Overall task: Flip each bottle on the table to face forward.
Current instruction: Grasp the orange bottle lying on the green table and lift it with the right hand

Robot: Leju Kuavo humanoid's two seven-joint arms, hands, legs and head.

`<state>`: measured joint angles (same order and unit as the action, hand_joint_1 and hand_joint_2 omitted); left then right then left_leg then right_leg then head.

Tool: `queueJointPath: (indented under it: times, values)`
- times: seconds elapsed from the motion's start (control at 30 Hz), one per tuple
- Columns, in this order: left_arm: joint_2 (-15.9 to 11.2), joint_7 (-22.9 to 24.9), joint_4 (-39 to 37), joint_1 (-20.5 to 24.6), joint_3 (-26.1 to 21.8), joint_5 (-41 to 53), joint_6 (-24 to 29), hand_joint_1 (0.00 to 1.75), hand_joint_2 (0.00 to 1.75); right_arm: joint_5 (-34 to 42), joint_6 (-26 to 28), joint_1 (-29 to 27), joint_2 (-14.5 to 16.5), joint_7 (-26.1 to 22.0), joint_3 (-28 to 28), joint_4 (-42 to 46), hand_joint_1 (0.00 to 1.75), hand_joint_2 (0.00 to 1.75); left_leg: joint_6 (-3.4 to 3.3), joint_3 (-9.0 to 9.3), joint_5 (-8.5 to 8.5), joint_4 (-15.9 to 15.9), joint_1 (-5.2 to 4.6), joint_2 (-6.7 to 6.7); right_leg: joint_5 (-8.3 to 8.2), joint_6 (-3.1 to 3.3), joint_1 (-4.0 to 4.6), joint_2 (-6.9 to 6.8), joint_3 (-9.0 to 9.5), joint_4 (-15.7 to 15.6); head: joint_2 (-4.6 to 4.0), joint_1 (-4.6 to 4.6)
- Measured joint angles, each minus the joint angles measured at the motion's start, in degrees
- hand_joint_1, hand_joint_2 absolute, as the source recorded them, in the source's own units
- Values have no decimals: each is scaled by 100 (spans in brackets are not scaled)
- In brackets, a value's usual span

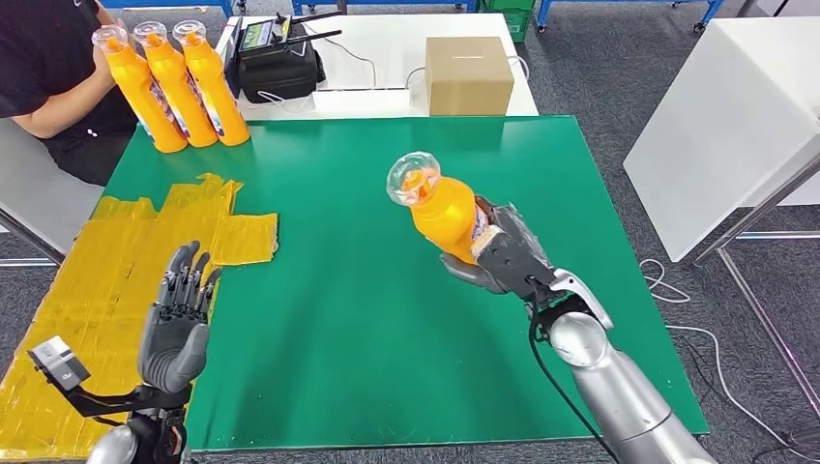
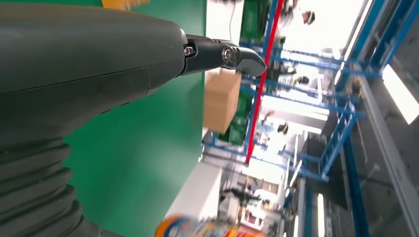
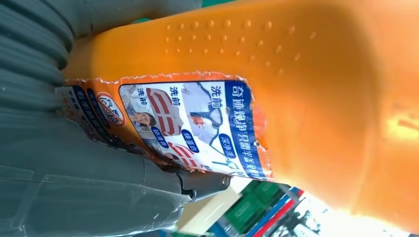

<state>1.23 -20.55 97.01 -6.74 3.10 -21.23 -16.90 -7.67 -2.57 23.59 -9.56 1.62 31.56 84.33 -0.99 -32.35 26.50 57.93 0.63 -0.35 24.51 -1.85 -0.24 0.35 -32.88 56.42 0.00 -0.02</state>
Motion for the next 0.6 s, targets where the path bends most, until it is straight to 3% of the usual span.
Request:
queueJointPath:
  times: [0.27,0.6]
  values:
    - [23,-26,56,54,397,-6,60,0,175,77,34,210,335,36,218,-71,175,175,0,-4,0,0,1,-2,0,0,2,0,0,2,0,2]
    - [43,-8,28,365,736,-77,164,0,175,259,92,634,1287,146,857,-965,175,175,3,-1,-2,-1,2,-2,0,0,6,1,-2,4,0,0]
